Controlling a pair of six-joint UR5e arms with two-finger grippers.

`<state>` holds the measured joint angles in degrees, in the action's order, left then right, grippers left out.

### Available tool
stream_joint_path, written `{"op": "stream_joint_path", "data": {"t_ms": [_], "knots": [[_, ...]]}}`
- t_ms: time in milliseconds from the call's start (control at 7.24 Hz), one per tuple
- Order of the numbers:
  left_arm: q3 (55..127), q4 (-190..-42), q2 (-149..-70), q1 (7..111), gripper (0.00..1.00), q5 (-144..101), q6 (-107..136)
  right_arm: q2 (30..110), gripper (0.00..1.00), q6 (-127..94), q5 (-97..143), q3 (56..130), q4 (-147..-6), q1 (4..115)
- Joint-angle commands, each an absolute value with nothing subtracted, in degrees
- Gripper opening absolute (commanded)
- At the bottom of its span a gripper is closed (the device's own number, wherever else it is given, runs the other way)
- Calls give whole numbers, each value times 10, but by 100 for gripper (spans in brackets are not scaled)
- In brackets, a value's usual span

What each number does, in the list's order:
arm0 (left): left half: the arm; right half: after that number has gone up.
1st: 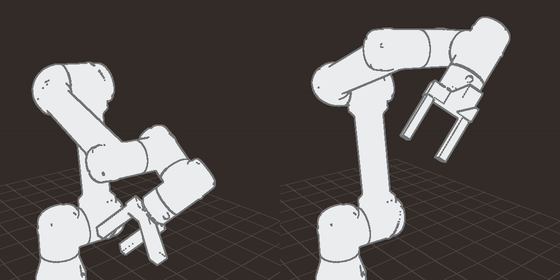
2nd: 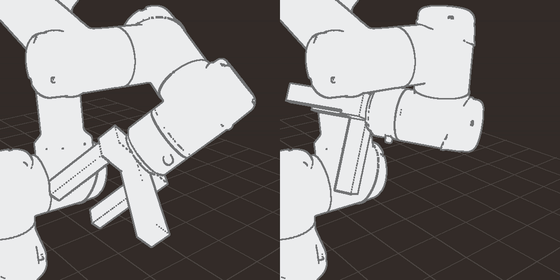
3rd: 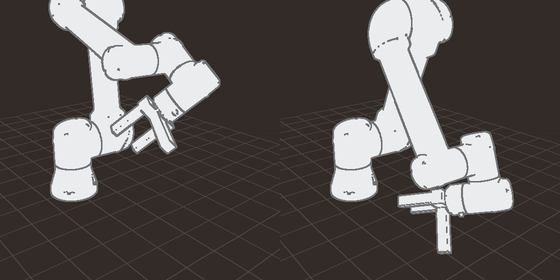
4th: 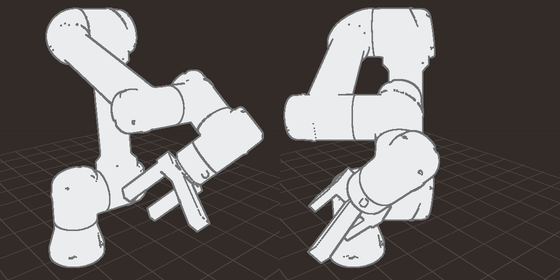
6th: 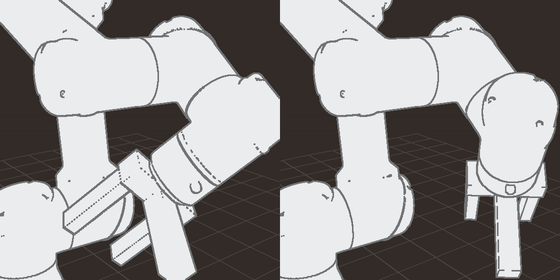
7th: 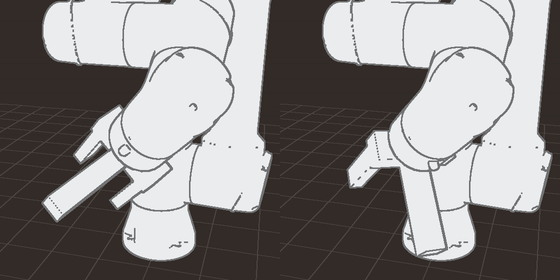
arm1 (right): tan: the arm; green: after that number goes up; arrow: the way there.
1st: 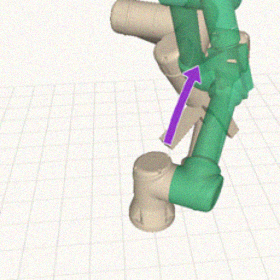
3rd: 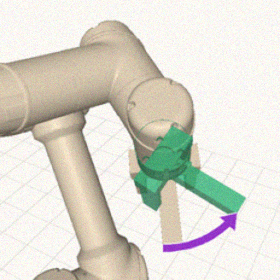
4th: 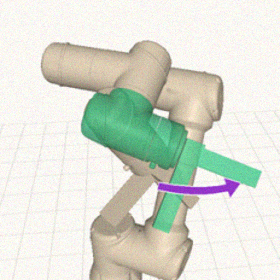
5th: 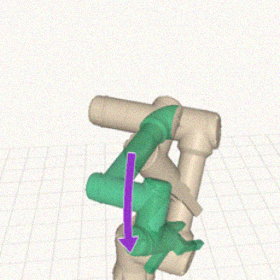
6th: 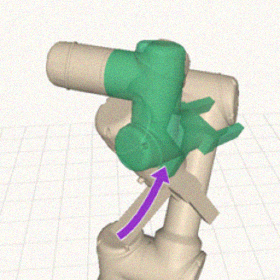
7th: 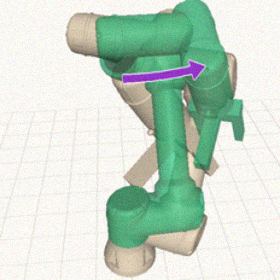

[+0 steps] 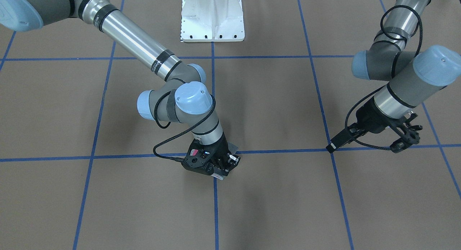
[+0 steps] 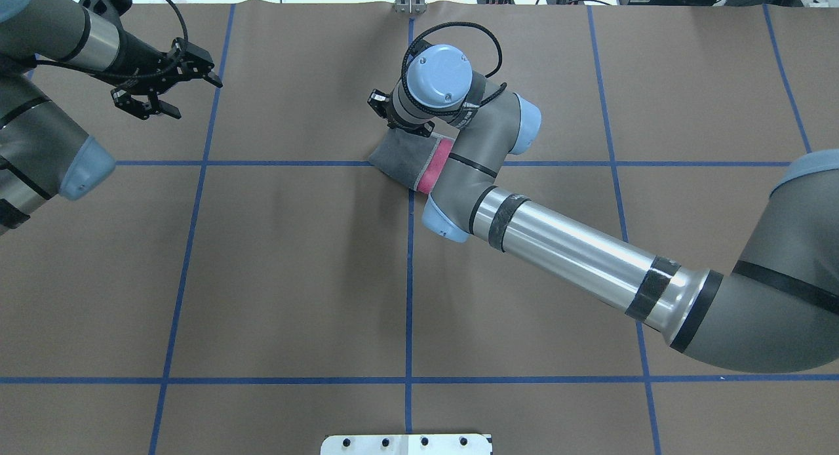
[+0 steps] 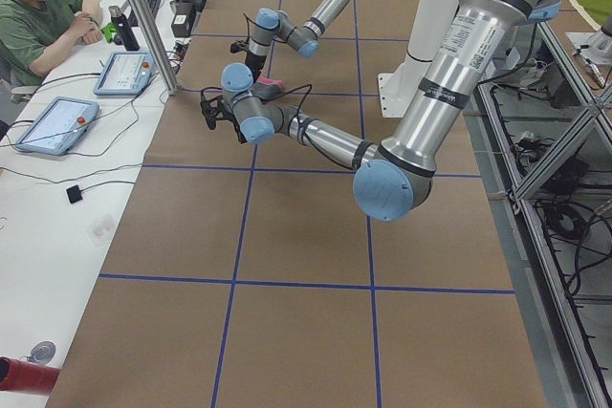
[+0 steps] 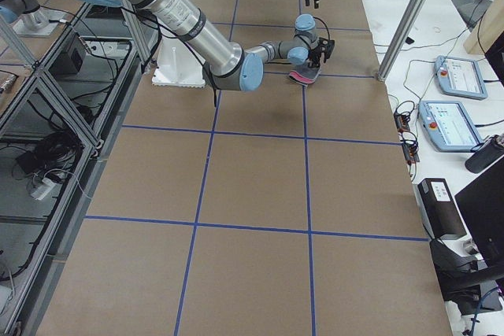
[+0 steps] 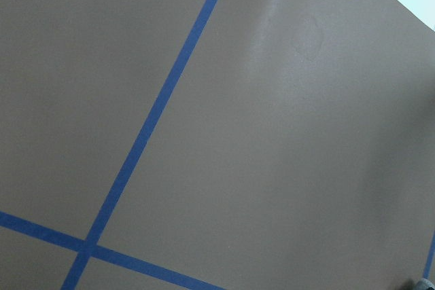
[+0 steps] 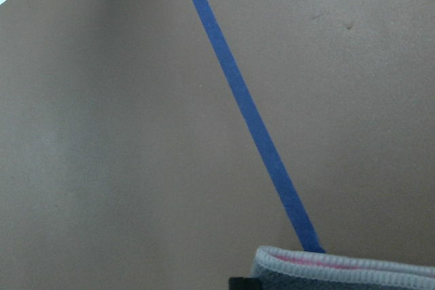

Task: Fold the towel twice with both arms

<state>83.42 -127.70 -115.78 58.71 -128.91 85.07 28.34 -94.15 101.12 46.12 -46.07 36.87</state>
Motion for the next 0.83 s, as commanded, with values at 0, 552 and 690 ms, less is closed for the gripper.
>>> {"op": "stream_joint_path", "data": {"t_ms": [0,552,690], "knots": [[833,-1277,-1158,587,100,-1288,851,274,0,-945,1020,477,-464,368],[829,-1277,-1160,585,100,-1288,851,326,0,-943,1059,561,-495,368],[829,-1276,-1160,585,100,-1288,851,328,0,-942,1059,561,-506,366]]}}
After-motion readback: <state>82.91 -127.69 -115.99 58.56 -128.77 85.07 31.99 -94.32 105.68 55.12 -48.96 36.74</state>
